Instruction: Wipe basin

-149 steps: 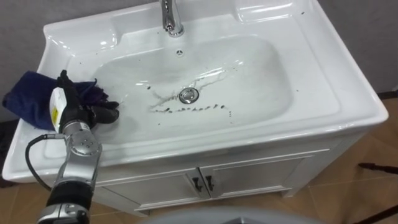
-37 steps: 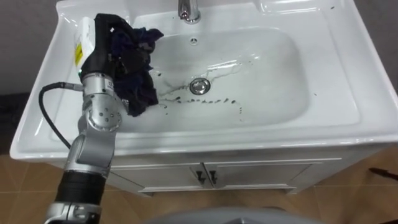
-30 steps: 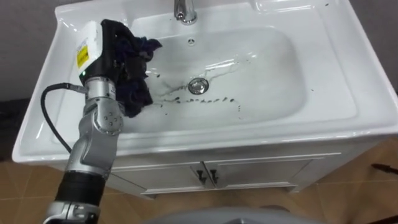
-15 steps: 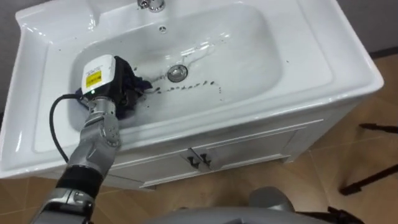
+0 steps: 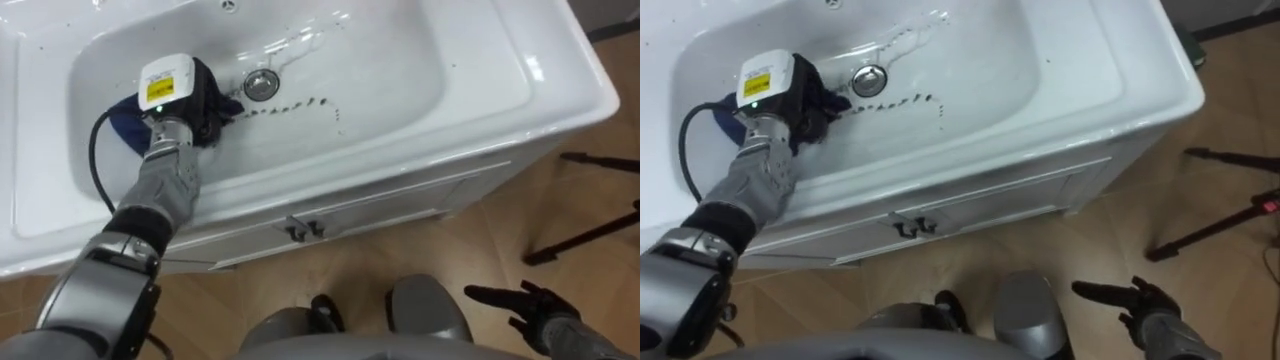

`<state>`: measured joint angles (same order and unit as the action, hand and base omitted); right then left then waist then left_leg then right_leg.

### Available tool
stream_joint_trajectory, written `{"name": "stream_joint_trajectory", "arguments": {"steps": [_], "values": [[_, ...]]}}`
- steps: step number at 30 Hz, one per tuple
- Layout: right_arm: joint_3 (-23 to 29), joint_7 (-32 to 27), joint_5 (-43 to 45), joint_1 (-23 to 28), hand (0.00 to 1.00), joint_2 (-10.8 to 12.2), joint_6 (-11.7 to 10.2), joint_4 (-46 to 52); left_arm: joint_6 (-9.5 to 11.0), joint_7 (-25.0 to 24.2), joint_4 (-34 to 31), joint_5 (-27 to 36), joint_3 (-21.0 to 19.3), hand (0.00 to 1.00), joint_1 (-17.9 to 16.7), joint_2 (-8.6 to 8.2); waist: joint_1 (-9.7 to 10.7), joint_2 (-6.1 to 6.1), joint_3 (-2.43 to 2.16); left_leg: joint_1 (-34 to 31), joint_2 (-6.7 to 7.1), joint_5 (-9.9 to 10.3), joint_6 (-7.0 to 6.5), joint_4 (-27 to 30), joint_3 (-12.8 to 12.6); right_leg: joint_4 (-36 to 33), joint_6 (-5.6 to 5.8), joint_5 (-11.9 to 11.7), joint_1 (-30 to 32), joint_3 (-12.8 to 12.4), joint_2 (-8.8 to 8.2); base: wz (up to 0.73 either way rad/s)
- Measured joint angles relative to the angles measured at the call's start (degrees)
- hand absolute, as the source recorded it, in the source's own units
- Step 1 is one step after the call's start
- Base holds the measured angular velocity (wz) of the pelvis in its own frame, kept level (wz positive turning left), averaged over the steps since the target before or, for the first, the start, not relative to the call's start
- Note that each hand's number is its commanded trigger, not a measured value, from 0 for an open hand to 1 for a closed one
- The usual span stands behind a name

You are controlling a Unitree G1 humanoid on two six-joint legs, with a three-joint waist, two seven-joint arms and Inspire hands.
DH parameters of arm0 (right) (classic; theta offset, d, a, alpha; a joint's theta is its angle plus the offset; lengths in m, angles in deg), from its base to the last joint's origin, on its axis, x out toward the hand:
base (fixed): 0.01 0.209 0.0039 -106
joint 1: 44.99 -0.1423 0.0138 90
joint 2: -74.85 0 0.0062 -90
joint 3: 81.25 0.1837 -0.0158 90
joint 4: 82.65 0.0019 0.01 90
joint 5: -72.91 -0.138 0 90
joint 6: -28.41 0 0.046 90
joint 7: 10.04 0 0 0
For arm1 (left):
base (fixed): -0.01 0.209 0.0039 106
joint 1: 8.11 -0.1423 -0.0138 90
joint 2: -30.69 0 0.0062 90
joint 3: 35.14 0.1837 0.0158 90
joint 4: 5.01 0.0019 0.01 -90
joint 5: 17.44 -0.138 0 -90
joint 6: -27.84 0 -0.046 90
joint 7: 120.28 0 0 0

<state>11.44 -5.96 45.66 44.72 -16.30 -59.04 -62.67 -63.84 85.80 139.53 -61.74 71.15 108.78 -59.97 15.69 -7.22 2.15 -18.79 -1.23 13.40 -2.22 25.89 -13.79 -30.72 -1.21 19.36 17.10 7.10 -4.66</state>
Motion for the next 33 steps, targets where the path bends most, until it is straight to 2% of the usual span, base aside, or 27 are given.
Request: {"name": "stream_joint_trajectory", "arguments": {"steps": [6, 9, 11, 12, 14, 16, 18, 23, 24, 26, 28, 33], "values": [[-0.2, 0.9, -1.8, -0.7, 0.00, -0.2, 0.0, -0.1, 1.6, 1.5, 2.8, 2.5, 0.3, 1.00, 1.0, -0.01, 0.0, -0.49, -0.06, -0.1, -0.13, 0.0, 0.00, -0.1, -0.1, 0.4, -0.01, 0.0, -0.2, 0.3, -0.11, 0.02], [-0.4, 0.3, -3.8, -0.8, 0.00, -0.1, 0.0, 0.0, 2.0, 2.0, 3.5, 6.2, 0.3, 1.00, 1.1, -0.16, -0.3, -0.53, 0.01, 0.3, -0.47, 0.0, 0.00, -0.1, -1.3, -0.2, -0.01, 0.0, 0.0, -0.2, -0.31, -0.09], [-1.0, -0.1, -5.7, -0.8, 0.00, -0.1, 0.0, 0.3, 2.1, 2.1, 4.4, 11.1, 0.1, 1.00, 1.1, -0.24, -0.4, -0.09, 0.31, 0.3, -0.55, 0.0, 0.00, -0.1, -1.9, -0.5, -0.20, 0.1, 0.3, -0.6, -0.37, -0.11], [-1.0, -0.2, -6.3, -0.8, 0.00, -0.1, 0.0, 0.3, 2.2, 2.0, 4.6, 12.8, 0.1, 1.00, 1.3, -0.24, -0.3, -0.39, 0.11, 0.2, -0.40, 0.0, 0.00, -0.1, -1.9, -0.5, -0.24, 0.2, 0.5, -0.7, -0.38, -0.04], [-1.6, -0.5, -8.1, -0.8, 0.00, -0.1, 0.0, 0.5, 2.7, 1.2, 5.7, 21.3, 0.1, 1.00, 2.1, -0.23, -0.2, 0.10, 0.39, 0.2, -0.35, 0.0, 0.00, 0.0, -1.9, -0.8, -0.35, 0.3, 0.5, -0.5, -0.44, 0.00], [-1.5, -1.6, -8.2, -0.7, 0.00, 0.0, 0.0, 0.6, 3.4, 0.5, 6.2, 27.8, -0.4, 1.00, 2.2, -0.36, -0.2, 0.14, 0.38, 0.3, -0.27, 0.0, 0.02, 0.1, -1.9, -1.1, -0.35, 0.5, 0.6, -0.5, -0.52, 0.00], [-2.1, -2.4, -8.2, -0.7, 0.00, 0.4, 0.0, 0.6, 4.7, -0.3, 7.1, 33.9, -0.6, 1.00, 2.3, -0.38, -0.4, 0.40, 0.26, 0.5, -0.27, -0.1, 0.11, 0.1, -2.0, -1.3, -0.46, 0.6, 0.6, -0.6, -0.39, -0.02], [-4.9, -4.8, -8.5, -0.9, 0.00, 1.4, 0.0, 0.6, 7.6, -2.1, 7.6, 49.2, -2.7, 1.00, 1.7, -0.96, -0.9, 1.97, -0.44, 1.7, -0.31, -0.4, 0.54, -0.4, -2.3, -1.5, -0.83, 0.8, 0.1, -0.4, -0.54, -0.01], [-4.9, -4.8, -8.5, -0.9, 0.00, 1.5, 0.0, 0.6, 7.9, -2.3, 7.6, 50.4, -3.2, 1.00, 1.7, -1.18, -1.0, 2.16, -0.48, 2.0, -0.36, -0.4, 0.56, -0.5, -2.3, -1.3, -0.84, 0.8, -0.2, -0.3, -0.50, 0.04], [-5.1, -4.9, -8.5, -0.9, 0.00, 1.9, 0.0, 0.3, 9.2, -3.3, 7.4, 52.9, -4.9, 1.00, 1.2, -1.86, -1.5, 3.10, -1.01, 2.4, -0.37, -0.6, 0.76, -0.7, -2.2, -1.2, -0.89, 0.8, -0.6, -0.5, -0.30, 0.00], [-5.4, -4.9, -8.4, -0.9, 0.00, 2.1, 0.0, 0.3, 10.0, -3.4, 7.5, 53.8, -5.7, 1.00, 1.0, -2.37, -1.8, 3.63, -1.22, 2.4, -0.39, -0.6, 0.78, -0.7, -2.0, -1.1, -0.91, 0.8, -0.6, -0.5, -0.27, 0.02], [-6.1, -5.2, -8.5, -1.4, 0.00, 2.5, 0.0, 0.1, 11.3, -4.2, 7.8, 55.2, -6.0, 1.00, 1.3, -3.22, -1.7, 4.15, -1.02, 2.7, -0.37, -0.6, 0.77, -0.5, -1.9, -0.9, -0.85, 0.8, -1.2, -0.6, -0.25, 0.01]]}}
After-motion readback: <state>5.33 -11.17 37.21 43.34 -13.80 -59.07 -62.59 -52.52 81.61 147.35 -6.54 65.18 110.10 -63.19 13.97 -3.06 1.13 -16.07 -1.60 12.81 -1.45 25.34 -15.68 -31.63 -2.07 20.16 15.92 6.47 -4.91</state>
